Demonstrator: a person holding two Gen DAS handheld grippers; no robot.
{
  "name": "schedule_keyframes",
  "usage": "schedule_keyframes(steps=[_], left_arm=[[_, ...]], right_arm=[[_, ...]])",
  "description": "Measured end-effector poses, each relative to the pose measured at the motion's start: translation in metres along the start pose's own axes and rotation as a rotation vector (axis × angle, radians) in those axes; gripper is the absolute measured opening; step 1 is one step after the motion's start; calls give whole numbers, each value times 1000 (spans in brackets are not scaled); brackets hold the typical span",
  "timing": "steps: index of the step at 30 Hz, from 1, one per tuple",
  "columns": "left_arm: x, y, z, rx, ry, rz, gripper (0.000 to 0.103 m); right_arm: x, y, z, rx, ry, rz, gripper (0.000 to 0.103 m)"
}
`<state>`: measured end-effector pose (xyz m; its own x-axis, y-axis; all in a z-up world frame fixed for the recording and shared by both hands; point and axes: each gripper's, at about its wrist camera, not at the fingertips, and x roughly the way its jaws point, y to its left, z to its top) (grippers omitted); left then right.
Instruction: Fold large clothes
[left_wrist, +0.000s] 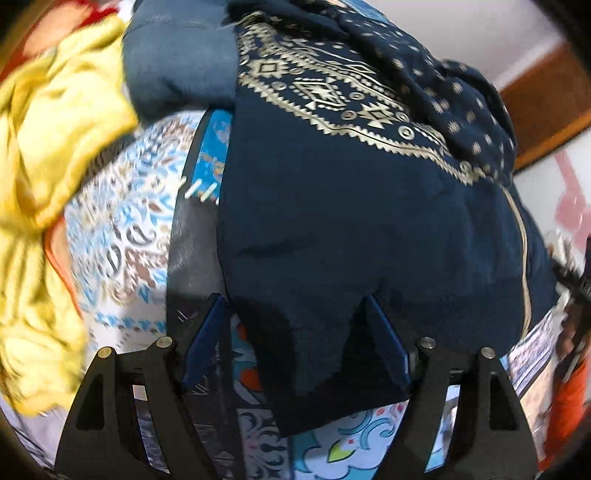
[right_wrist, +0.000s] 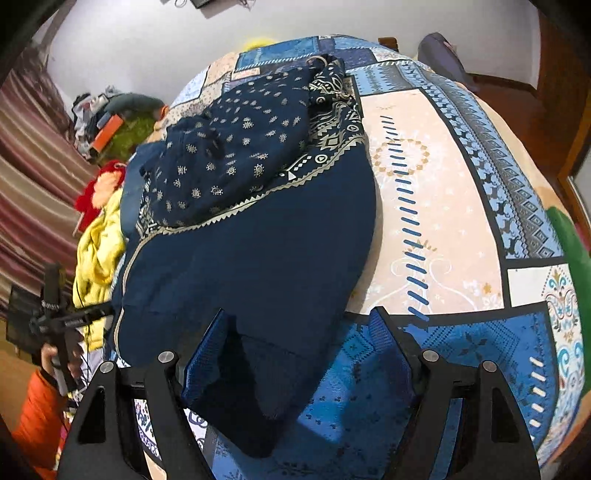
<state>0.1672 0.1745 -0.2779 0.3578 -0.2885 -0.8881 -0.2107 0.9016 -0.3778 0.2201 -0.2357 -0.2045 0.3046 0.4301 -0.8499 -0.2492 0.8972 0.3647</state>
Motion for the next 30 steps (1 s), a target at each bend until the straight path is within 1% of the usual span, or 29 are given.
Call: schedule_keyframes(steps=[2, 3, 4, 5, 6, 7, 8, 9, 10, 11, 13, 14, 17, 20, 23, 24, 26, 27, 29, 30], left_arm=[[2, 10, -2, -92, -15, -61, 77], [3, 13, -3, -121, -28, -81, 77], [3, 13, -4, -130, -41, -88, 74], [3, 10, -4, -124, -53, -96, 64], [3, 7, -4, -117, -61, -109, 53], [3, 4, -4, -113, -66, -115, 47], [2, -1, -4, -103, -73, -116, 34], [1, -7, -2, -90, -78, -104, 21], [0, -12, 0, -71, -82, -77, 15], [-2, -18, 2, -45, -85, -41, 10], [-7, -30, 4, 8, -99, 8, 7], [-15, -39, 6, 50, -125, 33, 7], [-36, -62, 17, 122, -199, 64, 6], [-63, -83, 28, 170, -286, 70, 5], [-94, -96, 46, 227, -381, 61, 5], [-101, -93, 55, 242, -408, 67, 5], [-119, -99, 70, 263, -467, 74, 5], [-130, -98, 85, 267, -488, 69, 5], [-140, -102, 109, 274, -530, 79, 5], [-141, -106, 115, 276, -548, 88, 5]], right_arm=[[2, 1, 0, 10, -11, 15, 75], [3, 3, 0, 6, -15, 21, 70], [5, 6, 0, -6, -17, 26, 63], [6, 9, 1, -19, -19, 32, 59], [7, 11, 1, -28, -21, 44, 48], [8, 15, 3, -38, -23, 57, 38], [8, 17, 4, -43, -23, 63, 33], [9, 19, 6, -54, -22, 73, 24], [10, 23, 8, -67, -25, 80, 18], [9, 26, 9, -81, -31, 76, 17], [8, 34, 12, -119, -52, 61, 14], [7, 35, 13, -130, -56, 59, 14], [1, 41, 20, -160, -79, 79, 14], [-9, 46, 33, -178, -117, 105, 13], [-18, 52, 49, -198, -157, 122, 12], [-21, 55, 56, -204, -171, 126, 12], [-29, 63, 74, -223, -213, 121, 12], [-32, 65, 80, -229, -228, 120, 12], [-39, 69, 100, -234, -269, 118, 11], [-41, 69, 111, -233, -290, 113, 11]])
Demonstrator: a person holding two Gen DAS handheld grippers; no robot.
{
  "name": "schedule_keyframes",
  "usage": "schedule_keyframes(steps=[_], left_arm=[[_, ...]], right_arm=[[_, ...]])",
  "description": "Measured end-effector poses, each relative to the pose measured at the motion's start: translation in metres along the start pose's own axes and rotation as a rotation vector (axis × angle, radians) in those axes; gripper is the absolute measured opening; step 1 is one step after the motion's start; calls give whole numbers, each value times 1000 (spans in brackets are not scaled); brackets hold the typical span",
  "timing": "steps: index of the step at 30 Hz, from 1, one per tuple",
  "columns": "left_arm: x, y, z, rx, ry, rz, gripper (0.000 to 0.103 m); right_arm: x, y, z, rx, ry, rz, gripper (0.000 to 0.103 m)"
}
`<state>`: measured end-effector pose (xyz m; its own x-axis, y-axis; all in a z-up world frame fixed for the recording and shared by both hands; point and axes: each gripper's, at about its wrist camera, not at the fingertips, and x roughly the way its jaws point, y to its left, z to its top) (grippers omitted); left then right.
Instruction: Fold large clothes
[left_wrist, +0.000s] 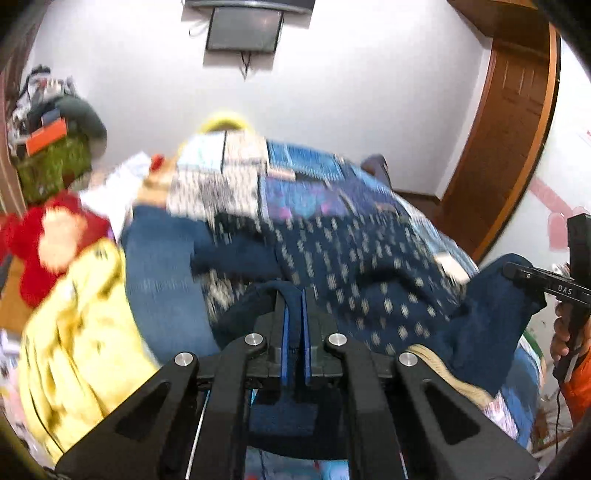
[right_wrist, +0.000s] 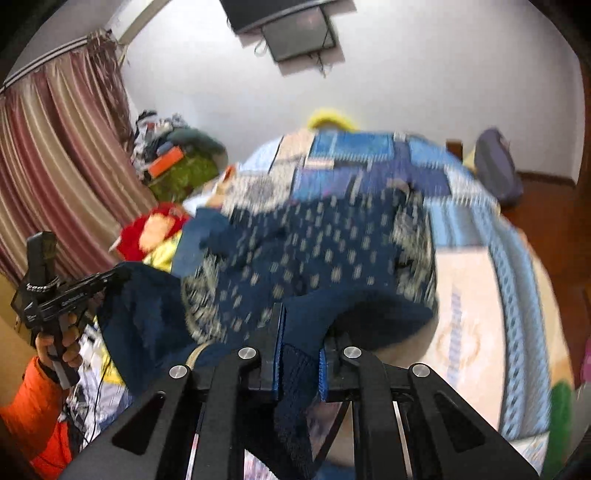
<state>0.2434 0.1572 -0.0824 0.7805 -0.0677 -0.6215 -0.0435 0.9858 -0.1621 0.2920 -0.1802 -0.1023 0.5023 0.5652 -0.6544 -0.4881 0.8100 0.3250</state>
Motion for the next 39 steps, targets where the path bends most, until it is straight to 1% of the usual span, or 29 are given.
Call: schedule_keyframes(steps=[2, 4, 6, 9, 11, 14, 16, 19, 21, 23, 25, 26, 28, 29, 30, 32, 33, 34, 35, 36, 37, 39], left_arm=[[8, 7, 23, -1, -32, 27, 5], [26, 18, 46, -28, -50, 49, 5], [42, 28, 61, -50, -59, 76, 5], [82, 41, 80, -70, -52, 143, 5], [114, 53, 87, -87, -31, 199, 5], [168, 78, 85, -145, 39, 246, 5], [202, 91, 77, -159, 89, 281, 5], [245, 103, 58, -159, 171, 316, 6], [264, 105, 45, -138, 216, 324, 8], [273, 102, 38, -104, 231, 330, 8], [273, 95, 37, -52, 232, 354, 9], [274, 92, 38, -32, 243, 364, 10], [274, 91, 40, -22, 264, 369, 12], [276, 92, 41, -21, 273, 370, 16], [275, 93, 42, -20, 280, 381, 24], [273, 97, 42, -19, 296, 393, 33], [272, 100, 42, -24, 304, 393, 38], [270, 103, 43, -32, 307, 391, 40], [266, 105, 44, -44, 304, 381, 41], [261, 106, 45, -50, 297, 372, 41], [255, 106, 46, -52, 288, 368, 41], [238, 104, 51, -46, 253, 371, 41]], right_arm=[[4, -7, 22, 4, -39, -17, 11], [15, -18, 48, 25, -71, -39, 11], [28, -29, 69, 45, -88, -59, 11], [60, -48, 100, 68, -98, -117, 11], [88, -63, 117, 87, -90, -162, 11], [134, -90, 134, 127, -51, -221, 11], [168, -109, 138, 143, -4, -254, 11], [212, -131, 130, 143, 70, -285, 11], [229, -138, 123, 124, 100, -310, 11], [237, -139, 116, 64, 108, -329, 11], [235, -138, 112, -2, 102, -342, 11], [233, -136, 111, -42, 103, -364, 12], [229, -133, 109, -116, 117, -399, 12], [228, -132, 109, -135, 130, -406, 12], [227, -132, 109, -146, 146, -415, 12], [221, -131, 109, -168, 152, -502, 13], [218, -133, 109, -187, 146, -611, 13], [216, -139, 108, -197, 157, -734, 13], [215, -149, 107, -175, 187, -774, 13], [211, -162, 105, -131, 227, -757, 13], [206, -179, 101, -58, 277, -729, 13], [193, -192, 96, -13, 282, -733, 13]])
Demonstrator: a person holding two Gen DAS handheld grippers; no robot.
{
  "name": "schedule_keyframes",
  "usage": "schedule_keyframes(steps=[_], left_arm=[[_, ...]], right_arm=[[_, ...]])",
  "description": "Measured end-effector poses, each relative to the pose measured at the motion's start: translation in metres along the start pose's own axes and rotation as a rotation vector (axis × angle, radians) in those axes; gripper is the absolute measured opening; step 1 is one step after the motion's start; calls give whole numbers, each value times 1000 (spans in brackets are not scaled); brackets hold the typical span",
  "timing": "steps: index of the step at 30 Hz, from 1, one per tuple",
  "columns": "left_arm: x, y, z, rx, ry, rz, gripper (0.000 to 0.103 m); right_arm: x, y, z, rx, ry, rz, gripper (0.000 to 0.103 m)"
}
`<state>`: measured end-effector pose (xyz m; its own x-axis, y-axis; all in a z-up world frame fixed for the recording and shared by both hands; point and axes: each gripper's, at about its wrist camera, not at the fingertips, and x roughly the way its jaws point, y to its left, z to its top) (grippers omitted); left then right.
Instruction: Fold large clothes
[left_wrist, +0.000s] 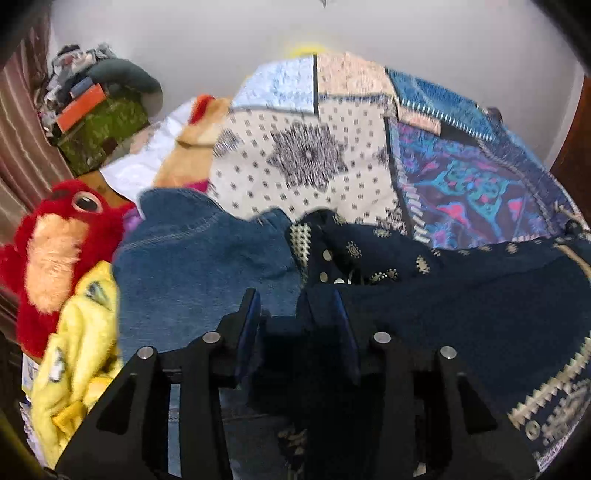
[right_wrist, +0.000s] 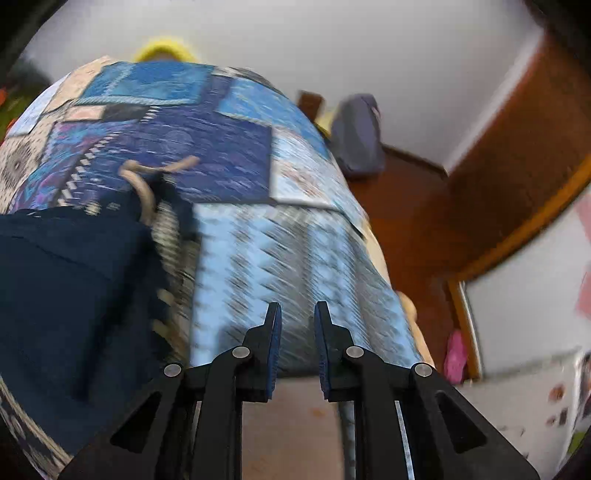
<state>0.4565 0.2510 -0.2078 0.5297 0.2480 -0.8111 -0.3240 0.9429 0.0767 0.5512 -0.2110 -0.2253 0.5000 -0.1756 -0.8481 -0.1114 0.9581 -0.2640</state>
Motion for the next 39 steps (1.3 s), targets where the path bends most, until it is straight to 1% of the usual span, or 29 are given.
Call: schedule_keyframes(steps=[1, 2, 3, 4, 6, 7, 9, 11, 14, 16, 17, 19, 21, 22, 23, 24, 27, 29, 31, 32, 34, 35, 37, 38, 39], left_arm=[[-10, 2, 0, -1, -21, -5, 41], [-19, 4, 1, 0, -37, -12, 42], [-29, 5, 2, 4, -55, -19, 42], [-39, 5, 2, 11, -74, -25, 43], [-58, 2, 0, 36, -102, -49, 49], [-65, -1, -3, 51, -109, -67, 51], [-75, -14, -13, 101, -108, -108, 58], [-79, -29, -26, 153, -93, -135, 62], [-70, -53, -47, 205, -61, -156, 64], [-59, -61, -50, 204, -50, -138, 64], [-48, -65, -48, 192, -40, -110, 64], [-32, -68, -38, 180, -26, -71, 64], [-15, -66, -19, 159, -20, -39, 64], [-8, -65, -10, 155, -17, -23, 64], [0, -63, 6, 150, -20, -1, 64], [3, -61, 18, 139, -23, 6, 64], [0, -51, 45, 65, -48, -5, 63], [-11, -47, 56, 28, -80, -38, 64], [-27, -49, 56, 33, -119, -60, 64], [-37, -52, 53, 48, -136, -78, 64], [-46, -60, 45, 79, -140, -116, 64], [-52, -68, 36, 108, -132, -149, 64], [-61, -81, 21, 156, -117, -197, 65], [-65, -89, 11, 185, -110, -222, 67], [-68, -97, -1, 214, -103, -244, 73]], right_arm=[[-5, -7, -5, 5, -17, 2, 13], [-11, -12, -8, 6, -33, 24, 13], [-19, -15, -11, 6, -47, 61, 13], [-31, -16, -15, 10, -67, 115, 13], [-48, -12, -18, 9, -93, 188, 13], [-62, -8, -21, 3, -112, 249, 13], [-79, 4, -25, -15, -135, 324, 13], [-94, 23, -31, -49, -156, 399, 13], [-105, 56, -37, -107, -152, 471, 13], [-105, 79, -37, -129, -133, 521, 13], [-104, 89, -38, -135, -123, 537, 13], [-95, 108, -33, -141, -102, 546, 13], [-84, 120, -21, -141, -89, 541, 13], [-77, 124, -11, -126, -77, 549, 13], [-71, 125, -2, -110, -70, 557, 13], [-64, 126, 10, -92, -63, 565, 13], [-52, 120, 47, -16, -68, 520, 13], [-51, 112, 66, 57, -89, 523, 13], [-59, 107, 75, 90, -120, 530, 13], [-65, 108, 75, 77, -138, 523, 13], [-81, 115, 68, 23, -168, 518, 13], [-89, 117, 61, -4, -177, 532, 13], [-103, 126, 41, -73, -179, 592, 13], [-106, 128, 33, -95, -177, 606, 13], [-110, 131, 22, -119, -172, 613, 13]])
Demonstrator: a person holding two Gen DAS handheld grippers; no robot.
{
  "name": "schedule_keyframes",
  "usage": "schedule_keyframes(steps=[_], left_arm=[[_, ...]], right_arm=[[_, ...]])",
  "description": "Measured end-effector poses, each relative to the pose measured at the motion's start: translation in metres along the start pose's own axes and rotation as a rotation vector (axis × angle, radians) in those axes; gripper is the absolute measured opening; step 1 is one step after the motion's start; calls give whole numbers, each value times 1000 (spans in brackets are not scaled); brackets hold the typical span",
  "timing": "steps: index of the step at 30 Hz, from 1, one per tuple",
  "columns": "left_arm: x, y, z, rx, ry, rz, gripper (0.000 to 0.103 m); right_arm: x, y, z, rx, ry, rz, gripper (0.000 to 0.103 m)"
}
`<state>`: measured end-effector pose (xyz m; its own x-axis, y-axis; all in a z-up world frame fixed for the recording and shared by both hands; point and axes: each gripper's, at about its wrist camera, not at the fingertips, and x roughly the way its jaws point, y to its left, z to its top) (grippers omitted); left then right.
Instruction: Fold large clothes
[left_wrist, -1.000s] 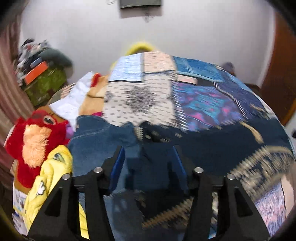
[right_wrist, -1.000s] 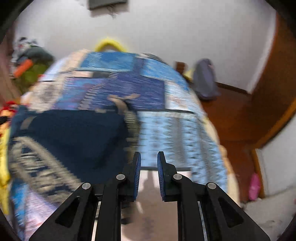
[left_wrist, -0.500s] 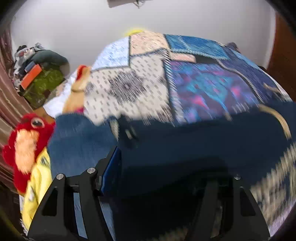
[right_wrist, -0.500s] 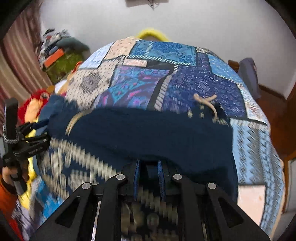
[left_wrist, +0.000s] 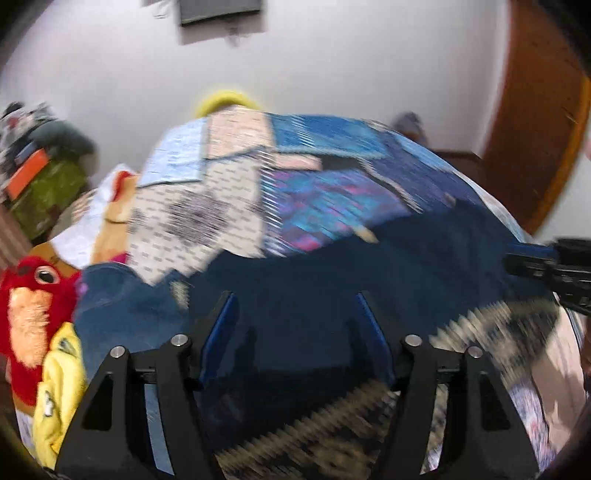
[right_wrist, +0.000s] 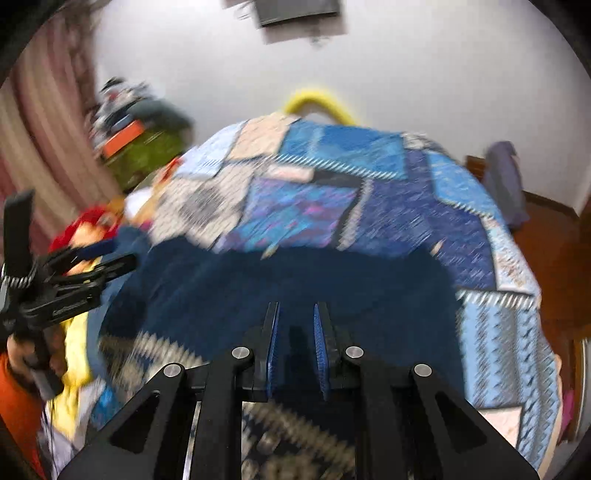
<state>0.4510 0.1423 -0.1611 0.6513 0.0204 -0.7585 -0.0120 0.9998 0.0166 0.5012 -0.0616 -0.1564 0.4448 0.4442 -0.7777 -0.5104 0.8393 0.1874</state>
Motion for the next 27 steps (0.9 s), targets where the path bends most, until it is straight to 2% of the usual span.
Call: schedule_keyframes(steps=[3, 6, 10, 12, 14, 15, 16, 17, 18, 23, 25, 27], left_arm=[[5, -23, -25, 64, 36, -7, 84], [15, -31, -46, 109, 72, 35, 87], [11, -18, -58, 52, 68, 19, 91], [8, -7, -62, 9, 74, 5, 92], [2, 5, -69, -28, 75, 28, 92], [0, 12, -72, -42, 80, 57, 92], [-3, 21, -77, -58, 84, 88, 92], [-7, 29, -82, -75, 87, 104, 92], [-11, 39, -88, -103, 90, 118, 91], [-38, 76, -119, -230, 97, 138, 91], [-47, 82, -129, -271, 96, 117, 91], [-53, 81, -137, -315, 93, 57, 91]], right_arm=[[4, 13, -30, -80, 54, -25, 13], [25, 11, -54, -142, 142, -155, 13], [20, -3, -65, -139, 131, -185, 13], [15, -10, -71, -155, 131, -242, 13], [8, -16, -79, -156, 124, -265, 17], [5, -20, -82, -154, 123, -294, 43], [2, -25, -84, -153, 115, -356, 92], [-1, -31, -86, -151, 99, -462, 103], [-5, -39, -90, -148, 76, -511, 103], [-26, -81, -104, 15, 107, -360, 103], [-34, -87, -106, 39, 105, -365, 103], [-43, -87, -107, 44, 94, -378, 103]])
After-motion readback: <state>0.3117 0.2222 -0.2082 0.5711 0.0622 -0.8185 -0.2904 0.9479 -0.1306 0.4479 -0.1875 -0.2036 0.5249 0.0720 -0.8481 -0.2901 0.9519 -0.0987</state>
